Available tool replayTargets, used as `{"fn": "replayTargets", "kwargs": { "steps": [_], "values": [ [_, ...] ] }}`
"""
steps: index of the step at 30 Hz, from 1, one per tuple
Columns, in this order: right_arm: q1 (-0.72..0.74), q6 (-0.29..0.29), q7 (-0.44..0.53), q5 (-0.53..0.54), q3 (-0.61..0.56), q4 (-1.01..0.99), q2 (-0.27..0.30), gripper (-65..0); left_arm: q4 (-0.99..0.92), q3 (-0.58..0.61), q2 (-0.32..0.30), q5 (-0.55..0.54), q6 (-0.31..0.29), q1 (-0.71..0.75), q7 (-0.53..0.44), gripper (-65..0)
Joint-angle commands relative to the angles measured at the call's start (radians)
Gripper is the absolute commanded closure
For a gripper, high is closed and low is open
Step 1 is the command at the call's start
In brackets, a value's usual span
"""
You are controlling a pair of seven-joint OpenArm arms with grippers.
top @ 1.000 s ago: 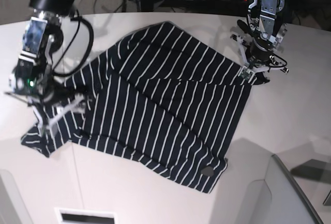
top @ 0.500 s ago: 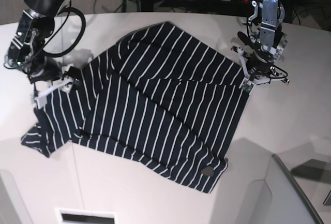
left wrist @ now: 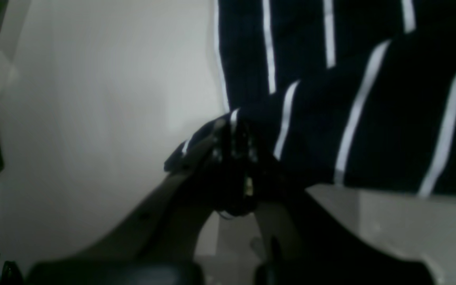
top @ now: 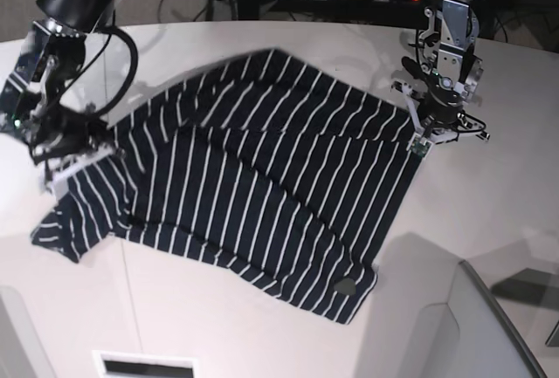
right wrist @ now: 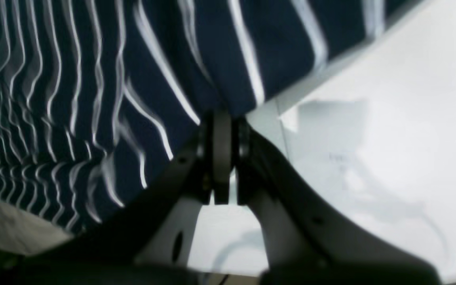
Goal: Layout the t-shirt on the table in an organized manner, then fold the t-shirt properly
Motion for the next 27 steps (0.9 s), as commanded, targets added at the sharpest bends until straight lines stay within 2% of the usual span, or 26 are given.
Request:
{"fn": "replayTargets", "kwargs": {
  "steps": [1,5,9,11,12,15,18,19,21,23,24,25,27],
  "values": [
    [0.028,-0.033,-0.002,0.029,-0.055,0.037,-0.003,-0.6,0.002,0.0,-0.006,-0.001,-0.011,0.005,0.032,0.0],
    [0.08,-0.239,-0.019,0.029,-0.265,0.082,0.015,-0.6,0.005,0.0,-0.006,0.0,-0.011,0.005,0.032,0.0],
    [0.169,-0.458,-0.013,0.029,-0.492,0.045,0.017,-0.8,0.002,0.0,-0.007,0.0,-0.011,0.008,0.032,0.0],
    [0.238,-0.529,-0.008,0.029,-0.59,-0.047,0.017,-0.9,0.008,0.0,-0.009,0.0,-0.011,0.02,0.032,0.0],
    [0.28,-0.544,-0.005,0.029,-0.63,-0.115,0.014,-1.1,0.011,0.0,-0.009,0.0,-0.012,0.022,0.032,0.0],
    [0.415,-0.547,0.079,0.031,-0.728,-0.399,0.006,-1.5,0.011,-0.001,-0.01,0.0,-0.012,0.028,0.032,0.0],
    [0.514,-0.545,0.256,0.031,-0.822,-0.656,-0.002,-4.2,0.011,-0.001,-0.012,0.0,-0.012,0.029,0.033,0.0],
    [0.541,-0.542,0.332,0.031,-0.876,-0.732,0.0,-7.2,0.009,-0.003,-0.012,0.0,-0.012,0.029,0.033,0.0],
    [0.579,-0.492,0.434,0.031,-1.015,-0.834,0.003,-19.2,0.009,-0.006,-0.013,0.0,-0.012,0.032,0.035,0.0],
    [0.596,-0.426,0.434,0.031,-1.123,-0.859,0.02,-34.2,0.011,-0.009,-0.013,0.0,-0.012,0.04,0.033,0.0],
    [0.594,-0.412,0.403,0.034,-1.141,-0.844,0.035,-41.0,0.011,-0.009,-0.013,0.0,-0.012,0.04,0.033,0.0],
    [0.58,-0.412,0.363,0.035,-1.133,-0.788,0.053,-45.2,0.011,-0.009,-0.013,0.0,-0.012,0.042,0.033,0.0],
    [0.493,-0.412,0.311,0.035,-1.066,-0.612,0.107,-45.8,0.011,-0.009,-0.015,0.0,-0.012,0.042,0.032,0.0]
  ]
}}
